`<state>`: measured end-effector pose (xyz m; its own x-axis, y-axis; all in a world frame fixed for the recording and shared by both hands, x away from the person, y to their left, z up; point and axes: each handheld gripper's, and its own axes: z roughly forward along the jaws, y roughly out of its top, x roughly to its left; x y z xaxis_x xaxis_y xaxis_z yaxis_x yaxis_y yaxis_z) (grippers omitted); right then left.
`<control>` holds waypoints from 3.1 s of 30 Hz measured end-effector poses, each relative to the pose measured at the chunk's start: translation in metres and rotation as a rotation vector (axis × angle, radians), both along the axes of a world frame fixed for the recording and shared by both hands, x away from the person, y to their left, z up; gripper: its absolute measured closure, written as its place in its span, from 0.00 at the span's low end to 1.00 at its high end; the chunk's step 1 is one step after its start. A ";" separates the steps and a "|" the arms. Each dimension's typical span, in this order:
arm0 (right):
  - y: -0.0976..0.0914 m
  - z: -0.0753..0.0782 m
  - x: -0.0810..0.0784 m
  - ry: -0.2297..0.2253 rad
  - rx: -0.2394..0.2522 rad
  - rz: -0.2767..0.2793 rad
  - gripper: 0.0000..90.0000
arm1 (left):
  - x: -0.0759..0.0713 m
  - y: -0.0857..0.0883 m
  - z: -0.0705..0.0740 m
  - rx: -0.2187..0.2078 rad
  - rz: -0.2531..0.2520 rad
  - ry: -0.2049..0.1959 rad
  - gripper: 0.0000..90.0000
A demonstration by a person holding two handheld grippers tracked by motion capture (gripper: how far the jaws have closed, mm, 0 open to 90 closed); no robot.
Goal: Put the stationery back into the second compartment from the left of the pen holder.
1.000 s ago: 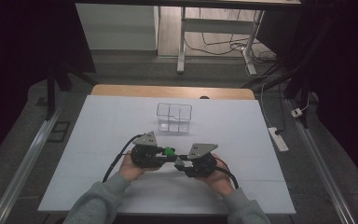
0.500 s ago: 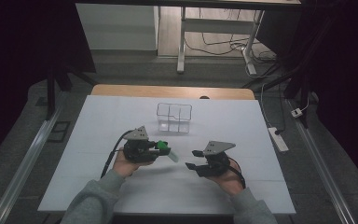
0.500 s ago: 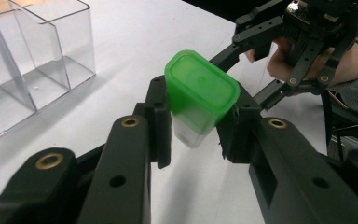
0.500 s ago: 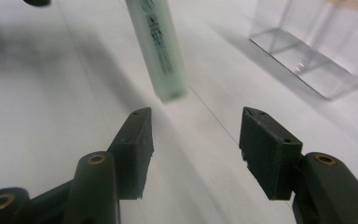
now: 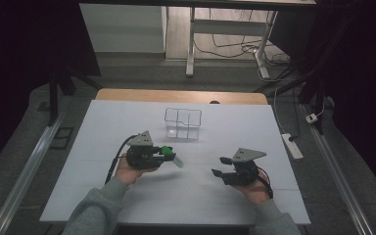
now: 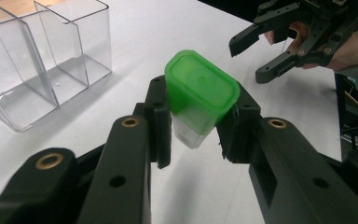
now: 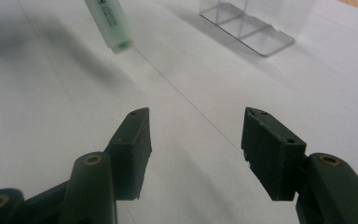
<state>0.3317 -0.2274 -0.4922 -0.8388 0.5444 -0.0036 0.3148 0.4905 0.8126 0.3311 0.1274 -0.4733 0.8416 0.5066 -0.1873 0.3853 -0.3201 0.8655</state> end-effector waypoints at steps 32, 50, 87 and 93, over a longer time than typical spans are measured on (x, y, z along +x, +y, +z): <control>-0.062 -0.011 -0.013 0.032 -0.021 -0.135 0.44 | 0.073 -0.002 0.059 0.035 0.102 -0.074 0.75; -0.063 -0.012 -0.011 0.038 -0.031 -0.139 0.43 | 0.130 -0.004 0.070 0.061 0.177 -0.018 0.75; -0.067 -0.011 -0.010 0.035 -0.010 -0.155 0.43 | 0.029 0.036 0.018 0.174 0.129 -0.009 0.42; -0.068 -0.011 -0.010 0.033 -0.010 -0.160 0.43 | 0.000 0.055 0.004 0.172 0.148 -0.003 0.43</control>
